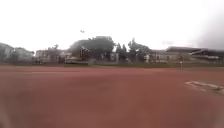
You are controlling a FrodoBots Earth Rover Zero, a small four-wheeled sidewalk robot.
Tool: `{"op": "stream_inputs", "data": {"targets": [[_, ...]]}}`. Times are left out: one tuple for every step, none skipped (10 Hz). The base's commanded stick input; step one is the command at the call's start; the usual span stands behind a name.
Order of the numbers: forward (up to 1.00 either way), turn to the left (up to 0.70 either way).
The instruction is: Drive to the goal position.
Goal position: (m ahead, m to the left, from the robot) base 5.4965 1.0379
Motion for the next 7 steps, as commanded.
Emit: {"op": "stream_inputs", "data": {"targets": [[0.70, 0.00], [0.70, 0.00], [0.70, 0.00], [0.70, 0.00], [0.70, 0.00], [0.70, 0.00], [0.70, 0.00]]}}
